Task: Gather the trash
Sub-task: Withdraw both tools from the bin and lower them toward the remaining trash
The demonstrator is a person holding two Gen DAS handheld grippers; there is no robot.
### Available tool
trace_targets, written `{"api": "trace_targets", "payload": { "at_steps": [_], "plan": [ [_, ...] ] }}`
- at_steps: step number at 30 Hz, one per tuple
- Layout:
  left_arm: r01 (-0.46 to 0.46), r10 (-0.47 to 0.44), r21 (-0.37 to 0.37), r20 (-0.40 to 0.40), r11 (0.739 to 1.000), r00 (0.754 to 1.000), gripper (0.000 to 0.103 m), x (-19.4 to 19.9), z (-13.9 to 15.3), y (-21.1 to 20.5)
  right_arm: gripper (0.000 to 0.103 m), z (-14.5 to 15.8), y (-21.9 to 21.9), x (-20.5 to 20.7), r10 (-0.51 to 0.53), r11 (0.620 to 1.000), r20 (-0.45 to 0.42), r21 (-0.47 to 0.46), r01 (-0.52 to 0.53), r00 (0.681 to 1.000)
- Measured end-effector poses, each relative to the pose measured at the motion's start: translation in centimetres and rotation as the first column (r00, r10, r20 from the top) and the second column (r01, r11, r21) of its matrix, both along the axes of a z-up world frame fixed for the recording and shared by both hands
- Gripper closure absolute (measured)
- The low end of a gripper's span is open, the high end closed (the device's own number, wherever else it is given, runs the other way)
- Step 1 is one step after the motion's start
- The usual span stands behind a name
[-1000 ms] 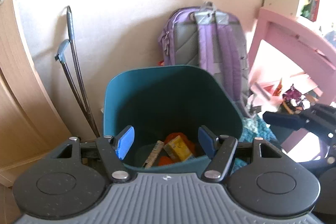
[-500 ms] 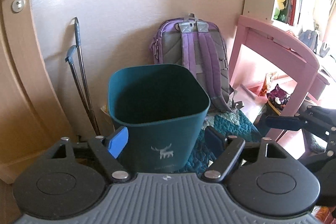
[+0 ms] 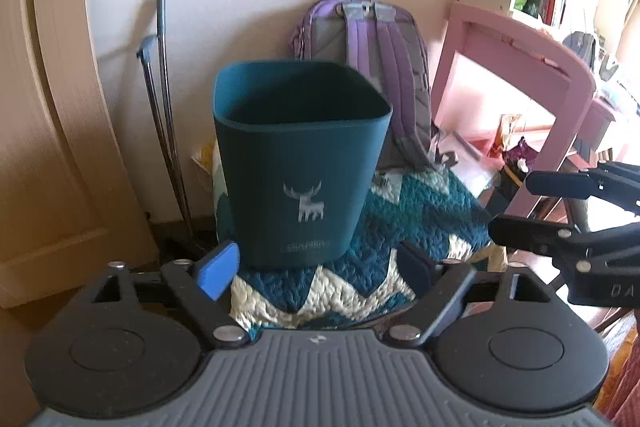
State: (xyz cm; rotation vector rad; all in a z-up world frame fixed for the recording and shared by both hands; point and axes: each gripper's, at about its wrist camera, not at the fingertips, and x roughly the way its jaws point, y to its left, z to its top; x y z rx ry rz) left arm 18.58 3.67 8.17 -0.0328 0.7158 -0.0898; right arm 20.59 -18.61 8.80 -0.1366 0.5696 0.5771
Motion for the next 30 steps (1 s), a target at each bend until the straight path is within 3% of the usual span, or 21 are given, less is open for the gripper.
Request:
{"api": "trace_targets", "payload": {
  "at_steps": [1,5,13,16,21,25,30],
  "plan": [
    [0.0,0.0,0.008,0.001,1.0,1.0,0.001,-0.2,-0.8,-0.1,0.034,-0.7,-0.1,0.1,-0.002,1.0,-0.013,-0.006,0.002,1.0],
    [0.01,-0.01,0.015,-0.019,1.0,1.0,0.0,-0.3,-4.7,-0.3,0.034,-4.6,-0.4,0.8,-0.012,0.999,-0.078,-0.035,0.009,0.997],
    [-0.015,0.013,-0.007,-0.233,1.0,0.973,0.001,2.1,-17.1,-0.4,0.034,-15.5,-1.9,4.9,-0.104,0.994,-0.279,-0.072,0.087,0.955],
    [-0.064,0.047,-0.039,-0.33,0.997,0.943,0.001,3.0,-22.4,-0.1,0.034,-20.1,-2.3,6.5,-0.143,0.987,-0.342,-0.114,0.11,0.929],
    [-0.17,0.126,-0.045,-0.492,0.984,0.861,0.001,3.7,-31.2,0.3,0.034,-28.1,-3.5,9.2,-0.205,0.973,-0.456,-0.189,0.131,0.866],
    [-0.25,0.173,-0.045,-0.604,0.967,0.778,0.001,4.1,-37.6,0.5,0.034,-34.2,-4.6,11.6,-0.256,0.957,-0.541,-0.256,0.134,0.801],
    [-0.351,0.224,-0.015,-0.744,0.936,0.63,0.001,4.7,-45.9,1.3,0.034,-41.2,-5.1,13.8,-0.285,0.935,-0.615,-0.349,0.071,0.735]
  ]
}}
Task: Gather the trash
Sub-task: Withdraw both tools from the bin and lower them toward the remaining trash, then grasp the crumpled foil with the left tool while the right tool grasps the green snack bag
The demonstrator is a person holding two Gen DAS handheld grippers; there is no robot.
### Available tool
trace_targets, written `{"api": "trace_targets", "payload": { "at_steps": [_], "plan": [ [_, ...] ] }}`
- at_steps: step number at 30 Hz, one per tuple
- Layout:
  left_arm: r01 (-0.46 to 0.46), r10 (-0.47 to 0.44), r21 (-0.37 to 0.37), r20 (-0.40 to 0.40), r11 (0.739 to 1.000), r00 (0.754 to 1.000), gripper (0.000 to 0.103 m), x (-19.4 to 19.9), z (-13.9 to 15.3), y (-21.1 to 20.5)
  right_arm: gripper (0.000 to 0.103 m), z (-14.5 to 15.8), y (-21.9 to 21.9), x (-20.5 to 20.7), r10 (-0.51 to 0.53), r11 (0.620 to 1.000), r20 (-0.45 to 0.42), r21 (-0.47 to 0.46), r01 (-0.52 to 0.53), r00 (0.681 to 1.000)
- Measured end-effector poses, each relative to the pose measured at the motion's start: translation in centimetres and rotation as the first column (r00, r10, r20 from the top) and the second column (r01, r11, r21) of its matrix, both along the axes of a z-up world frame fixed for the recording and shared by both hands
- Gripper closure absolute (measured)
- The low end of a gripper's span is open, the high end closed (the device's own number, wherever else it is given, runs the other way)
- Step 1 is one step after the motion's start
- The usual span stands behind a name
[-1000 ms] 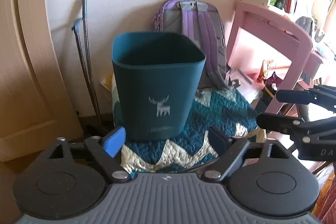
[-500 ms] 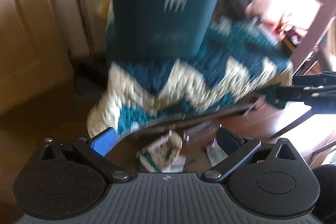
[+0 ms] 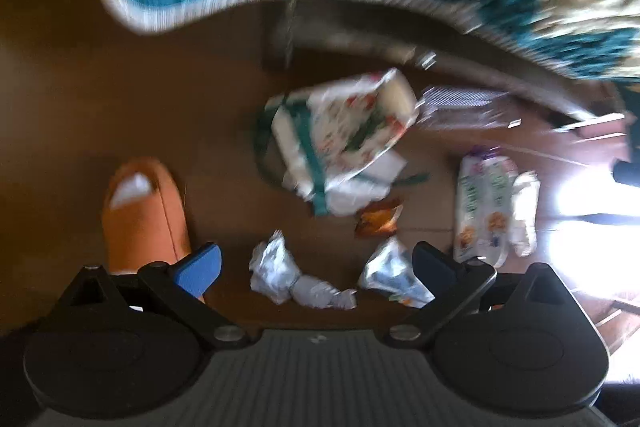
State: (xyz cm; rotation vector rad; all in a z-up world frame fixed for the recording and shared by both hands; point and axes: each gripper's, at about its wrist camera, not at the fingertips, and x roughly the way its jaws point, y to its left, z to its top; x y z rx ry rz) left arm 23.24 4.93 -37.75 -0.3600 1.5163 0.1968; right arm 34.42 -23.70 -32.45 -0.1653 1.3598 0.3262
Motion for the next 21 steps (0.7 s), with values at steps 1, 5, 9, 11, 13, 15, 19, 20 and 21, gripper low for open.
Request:
{"api": "trace_targets", "payload": {
  "at_steps": [1,5,9,11,13,15,19,20,21],
  "plan": [
    [-0.019,0.019,0.0,-0.038,1.0,0.999,0.001,0.1,-1.5,0.2,0.034,-1.1,0.0,0.4,0.014,1.0,-0.02,-0.009,-0.014,1.0],
    [-0.149,0.133,-0.063,-0.202,0.987,0.97,0.001,-0.1,-8.2,1.2,0.035,-5.2,-0.3,2.0,0.047,0.998,-0.088,-0.025,-0.05,0.995],
    [-0.246,0.194,-0.124,-0.329,0.961,0.924,0.001,-1.1,-13.5,1.1,0.035,-9.3,-1.4,3.1,0.0,0.999,-0.157,-0.04,-0.006,0.988],
    [-0.267,0.204,-0.131,-0.365,0.955,0.909,0.001,-1.4,-15.4,0.5,0.035,-11.2,-1.9,3.6,-0.022,0.999,-0.19,-0.037,0.015,0.981],
    [-0.279,0.207,-0.139,-0.389,0.95,0.898,0.001,-1.7,-17.1,0.0,0.037,-13.1,-2.4,4.0,-0.062,0.998,-0.223,-0.037,0.055,0.973],
    [-0.29,0.214,-0.134,-0.405,0.948,0.889,0.001,-1.8,-18.3,-0.2,0.037,-14.9,-2.8,4.2,-0.095,0.995,-0.259,-0.039,0.088,0.961],
    [-0.274,0.2,-0.128,-0.414,0.953,0.888,0.002,-2.0,-20.4,-0.5,0.037,-18.6,-3.0,4.1,-0.096,0.995,-0.325,-0.066,0.079,0.941],
    [-0.284,0.204,-0.133,-0.423,0.95,0.883,0.002,-2.1,-20.9,-0.5,0.037,-19.4,-3.0,3.8,-0.088,0.995,-0.336,-0.08,0.065,0.938],
    [-0.298,0.216,-0.131,-0.434,0.946,0.875,0.002,-2.1,-21.4,-0.4,0.037,-20.2,-3.0,3.5,-0.078,0.995,-0.348,-0.088,0.051,0.934]
  ]
}}
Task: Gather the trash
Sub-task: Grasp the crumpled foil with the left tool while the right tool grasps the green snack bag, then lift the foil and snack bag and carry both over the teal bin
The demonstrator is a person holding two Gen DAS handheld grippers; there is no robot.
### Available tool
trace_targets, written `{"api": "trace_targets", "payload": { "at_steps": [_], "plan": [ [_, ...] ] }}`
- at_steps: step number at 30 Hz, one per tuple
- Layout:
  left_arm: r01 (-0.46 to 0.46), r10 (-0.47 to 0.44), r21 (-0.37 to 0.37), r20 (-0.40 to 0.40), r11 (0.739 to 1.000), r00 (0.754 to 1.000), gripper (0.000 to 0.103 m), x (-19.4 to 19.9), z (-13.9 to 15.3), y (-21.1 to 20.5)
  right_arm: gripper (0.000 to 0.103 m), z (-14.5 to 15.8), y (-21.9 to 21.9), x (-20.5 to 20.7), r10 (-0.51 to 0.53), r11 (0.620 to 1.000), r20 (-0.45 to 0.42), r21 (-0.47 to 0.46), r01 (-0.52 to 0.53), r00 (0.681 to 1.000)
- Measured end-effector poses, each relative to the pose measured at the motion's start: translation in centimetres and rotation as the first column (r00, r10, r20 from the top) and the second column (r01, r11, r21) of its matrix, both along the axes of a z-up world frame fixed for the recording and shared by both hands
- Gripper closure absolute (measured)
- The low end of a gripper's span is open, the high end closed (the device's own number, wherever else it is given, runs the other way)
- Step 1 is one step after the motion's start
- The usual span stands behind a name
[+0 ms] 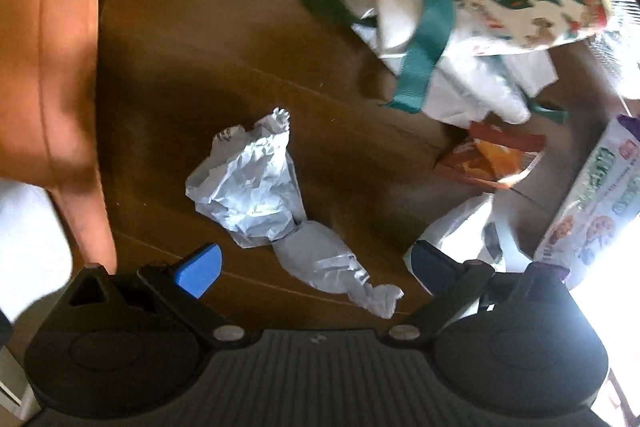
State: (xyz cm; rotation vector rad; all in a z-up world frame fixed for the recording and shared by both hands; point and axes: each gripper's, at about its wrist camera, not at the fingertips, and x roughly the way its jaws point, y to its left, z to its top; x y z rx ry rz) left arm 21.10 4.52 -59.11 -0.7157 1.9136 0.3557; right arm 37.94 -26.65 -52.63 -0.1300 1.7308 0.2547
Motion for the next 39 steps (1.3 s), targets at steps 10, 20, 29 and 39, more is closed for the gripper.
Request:
{"api": "trace_targets", "payload": {
  "at_steps": [10,20,29,39],
  "plan": [
    [-0.078,0.077,-0.045,-0.021,0.996,0.997,0.025,-0.2,-2.1,0.4,0.038,-3.1,1.3,-1.6,0.082,0.997,-0.02,0.0,-0.082,0.996],
    [-0.057,0.057,-0.02,-0.007,0.998,0.998,0.066,0.6,-1.9,0.1,0.096,-4.9,2.6,-2.3,0.158,0.981,-0.001,-0.11,-0.157,0.987],
    [-0.016,0.015,0.018,0.042,1.0,0.999,0.068,2.6,1.0,1.1,0.103,-0.7,3.0,-1.8,0.207,0.976,0.1,-0.087,-0.198,0.973],
    [0.025,-0.033,0.045,0.18,0.999,0.983,0.068,4.8,8.7,1.8,0.103,10.6,3.2,-2.2,0.19,0.979,0.267,0.02,-0.202,0.945]
  ]
}}
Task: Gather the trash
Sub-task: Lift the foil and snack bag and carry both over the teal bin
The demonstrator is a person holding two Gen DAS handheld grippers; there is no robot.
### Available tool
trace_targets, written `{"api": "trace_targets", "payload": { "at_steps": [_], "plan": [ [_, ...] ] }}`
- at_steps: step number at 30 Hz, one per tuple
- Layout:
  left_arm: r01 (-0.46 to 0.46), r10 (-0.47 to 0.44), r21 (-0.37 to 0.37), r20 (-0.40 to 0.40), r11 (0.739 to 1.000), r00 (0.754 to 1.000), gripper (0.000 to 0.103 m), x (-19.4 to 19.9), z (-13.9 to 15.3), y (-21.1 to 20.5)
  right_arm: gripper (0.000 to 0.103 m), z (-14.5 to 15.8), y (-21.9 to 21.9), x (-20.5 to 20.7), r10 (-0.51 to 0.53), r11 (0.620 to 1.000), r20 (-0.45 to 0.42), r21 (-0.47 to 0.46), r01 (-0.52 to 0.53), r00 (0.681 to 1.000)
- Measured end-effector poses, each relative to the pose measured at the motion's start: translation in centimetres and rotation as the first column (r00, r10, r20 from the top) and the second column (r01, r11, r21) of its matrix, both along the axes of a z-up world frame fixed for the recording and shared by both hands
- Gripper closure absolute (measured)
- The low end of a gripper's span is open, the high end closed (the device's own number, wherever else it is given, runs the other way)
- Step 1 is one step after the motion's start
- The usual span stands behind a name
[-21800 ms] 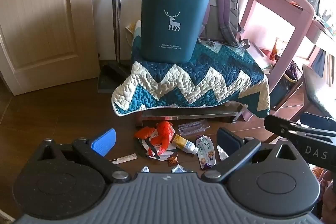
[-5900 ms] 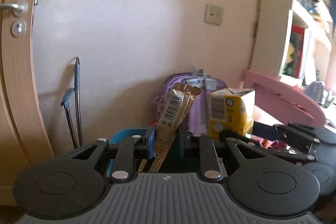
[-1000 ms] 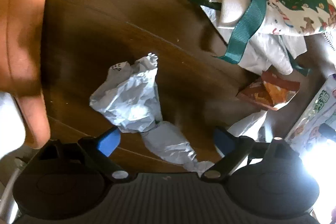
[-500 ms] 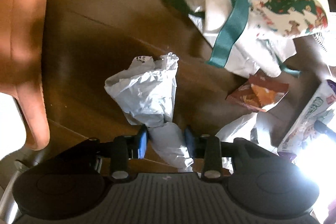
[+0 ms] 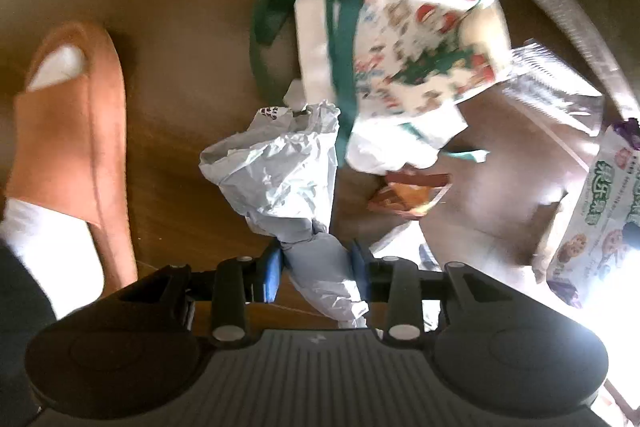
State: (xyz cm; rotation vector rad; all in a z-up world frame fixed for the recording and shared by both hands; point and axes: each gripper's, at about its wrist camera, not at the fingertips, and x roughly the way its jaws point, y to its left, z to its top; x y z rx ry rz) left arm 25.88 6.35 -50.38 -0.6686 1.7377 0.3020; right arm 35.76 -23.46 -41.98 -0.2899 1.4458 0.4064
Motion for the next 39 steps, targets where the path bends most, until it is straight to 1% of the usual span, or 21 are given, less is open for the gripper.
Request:
{"api": "trace_targets", "payload": {
  "at_steps": [4,8,10,12,14,17,22,25,27,29,30,31,32,33,35,36,38,39],
  "plan": [
    [0.023,-0.024,0.022,0.069,1.0,0.997,0.068,0.8,4.9,0.7,0.103,5.1,0.3,-0.6,-0.01,0.998,0.054,0.059,0.007,0.999],
    [0.044,-0.048,0.028,0.157,0.999,0.986,0.068,0.2,9.6,0.7,0.103,10.7,0.9,-1.4,-0.012,0.994,0.122,0.106,-0.001,0.992],
    [0.057,-0.063,0.034,0.21,0.998,0.976,0.068,-0.1,12.5,0.7,0.103,13.4,1.3,-2.0,-0.008,0.992,0.162,0.125,-0.013,0.987],
    [0.067,-0.077,0.046,0.271,0.997,0.959,0.068,-0.5,15.6,0.8,0.103,16.6,1.6,-2.8,-0.015,0.988,0.206,0.153,-0.017,0.978],
    [0.069,-0.08,0.046,0.326,0.997,0.942,0.068,-1.0,18.2,0.7,0.103,19.7,1.8,-3.8,-0.015,0.984,0.257,0.177,-0.031,0.966],
    [0.069,-0.083,0.048,0.406,0.996,0.91,0.068,-2.0,22.5,1.1,0.103,24.6,2.0,-5.6,-0.03,0.976,0.343,0.211,-0.046,0.939],
    [0.071,-0.108,0.089,0.53,0.993,0.841,0.068,-3.9,29.9,1.7,0.103,31.8,2.0,-8.4,-0.055,0.962,0.467,0.261,-0.078,0.883],
    [0.072,-0.129,0.119,0.597,0.99,0.792,0.068,-4.7,34.0,1.7,0.103,35.8,2.2,-10.1,-0.066,0.955,0.542,0.277,-0.104,0.838],
    [0.068,-0.142,0.139,0.642,0.988,0.754,0.068,-5.2,36.8,1.7,0.103,38.0,2.5,-11.0,-0.06,0.951,0.587,0.28,-0.132,0.808],
    [0.061,-0.148,0.151,0.681,0.987,0.717,0.068,-5.6,39.2,1.7,0.103,39.9,2.9,-11.7,-0.042,0.951,0.622,0.264,-0.158,0.782],
    [0.056,-0.149,0.153,0.703,0.987,0.696,0.068,-5.9,40.4,1.8,0.103,40.7,3.1,-11.9,-0.025,0.948,0.623,0.264,-0.179,0.782],
    [0.056,-0.149,0.153,0.715,0.987,0.683,0.068,-6.1,41.0,1.9,0.103,41.1,3.2,-12.0,0.002,0.936,0.601,0.281,-0.214,0.799],
    [0.061,-0.155,0.155,0.724,0.986,0.672,0.068,-6.3,41.5,2.1,0.103,41.1,3.3,-12.0,0.013,0.927,0.59,0.296,-0.231,0.807],
    [0.066,-0.166,0.164,0.727,0.984,0.666,0.068,-6.5,41.8,2.2,0.103,40.8,3.5,-12.0,0.018,0.93,0.585,0.287,-0.228,0.811],
    [0.076,-0.189,0.187,0.723,0.98,0.665,0.068,-6.6,41.7,2.3,0.103,38.9,4.1,-11.7,0.037,0.924,0.541,0.301,-0.234,0.84],
    [0.079,-0.195,0.192,0.72,0.978,0.666,0.068,-6.7,41.3,2.5,0.096,37.4,4.4,-11.5,0.027,0.923,0.514,0.316,-0.219,0.857],
    [0.079,-0.192,0.189,0.71,0.979,0.677,0.068,-6.4,39.7,3.0,0.09,33.7,5.4,-10.6,0.037,0.926,0.438,0.322,-0.195,0.898],
    [0.075,-0.184,0.184,0.703,0.98,0.687,0.068,-6.2,38.8,3.6,0.09,31.6,6.1,-10.2,0.047,0.929,0.401,0.318,-0.187,0.915]
  ]
}}
